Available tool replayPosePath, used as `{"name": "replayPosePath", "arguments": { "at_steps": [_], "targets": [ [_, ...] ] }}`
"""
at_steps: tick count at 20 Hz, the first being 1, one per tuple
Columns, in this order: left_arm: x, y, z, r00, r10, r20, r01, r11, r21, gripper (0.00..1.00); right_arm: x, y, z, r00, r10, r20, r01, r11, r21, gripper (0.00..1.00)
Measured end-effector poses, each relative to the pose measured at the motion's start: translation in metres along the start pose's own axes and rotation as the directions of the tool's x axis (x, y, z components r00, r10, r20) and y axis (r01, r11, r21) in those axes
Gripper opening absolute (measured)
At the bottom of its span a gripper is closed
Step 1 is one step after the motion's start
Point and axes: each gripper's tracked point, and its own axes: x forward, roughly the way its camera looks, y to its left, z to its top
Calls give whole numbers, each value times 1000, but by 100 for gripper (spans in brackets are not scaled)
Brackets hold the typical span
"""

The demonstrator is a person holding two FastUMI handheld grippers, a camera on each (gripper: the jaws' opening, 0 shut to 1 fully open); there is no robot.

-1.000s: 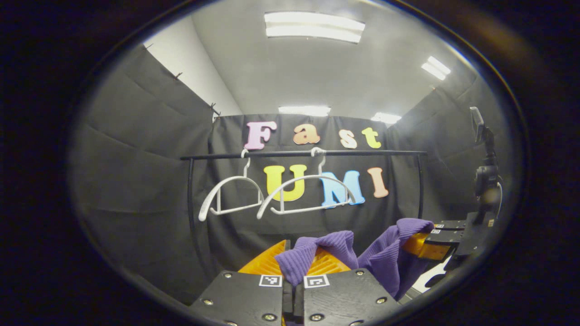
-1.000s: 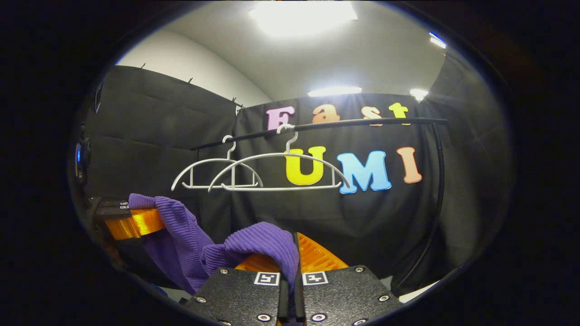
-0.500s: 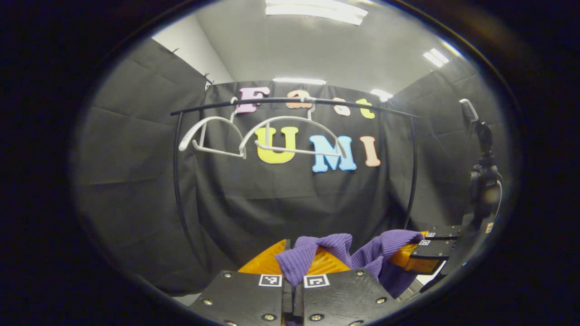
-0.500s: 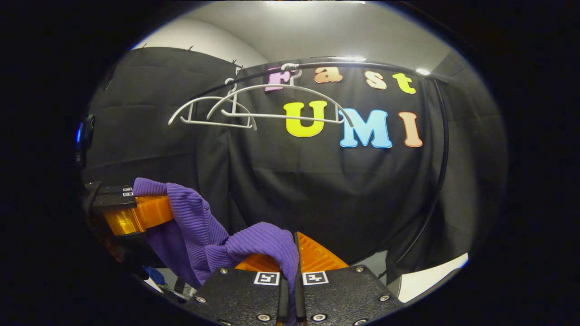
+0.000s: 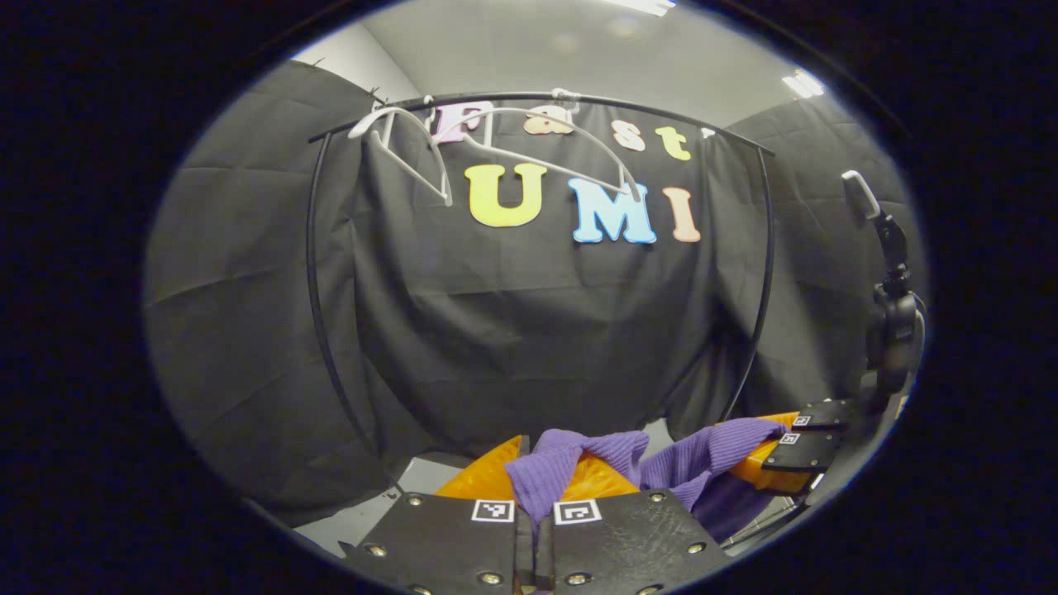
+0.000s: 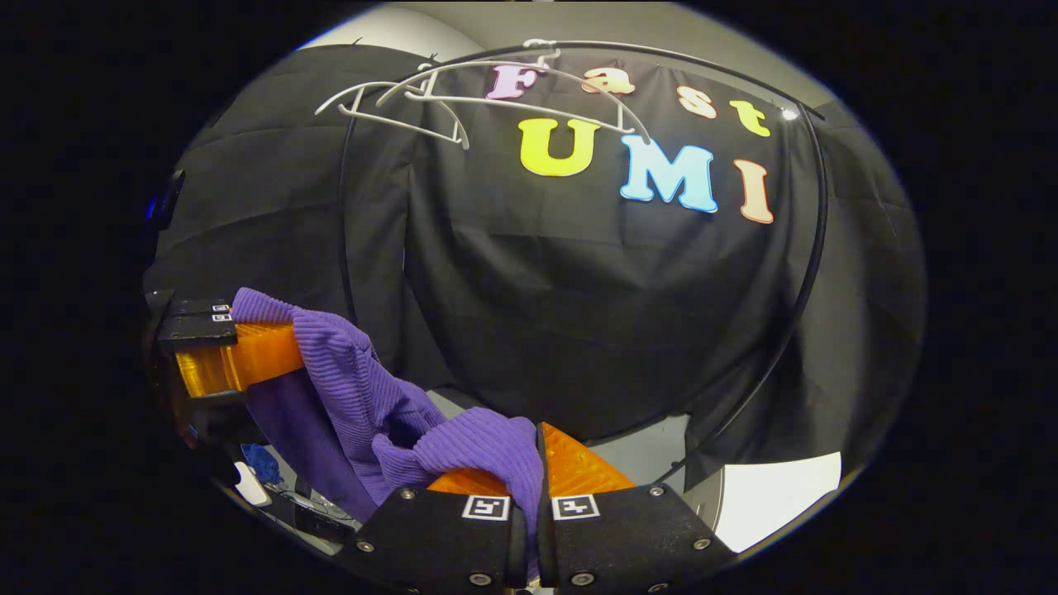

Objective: Grasp the clothes on the hanger with both hands and then place them into the laundry hamper below.

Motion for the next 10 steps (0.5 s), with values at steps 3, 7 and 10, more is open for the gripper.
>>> {"name": "replayPosePath", "arguments": {
  "at_steps": [3, 7, 10],
  "targets": [
    [8, 5, -27, 998, 16, -65, -15, 1000, 10, 2, 4, 2, -25, 996, 11, -92, -12, 1000, -11, 5],
    [10, 9, -77, 986, 27, -165, -20, 999, 48, 3, 13, 11, -68, 982, 17, -188, -24, 999, -35, 6],
    [12, 13, -109, 969, 38, -245, -23, 998, 66, 2, 17, 22, -91, 965, 30, -262, -48, 997, -59, 7]
  ]
}}
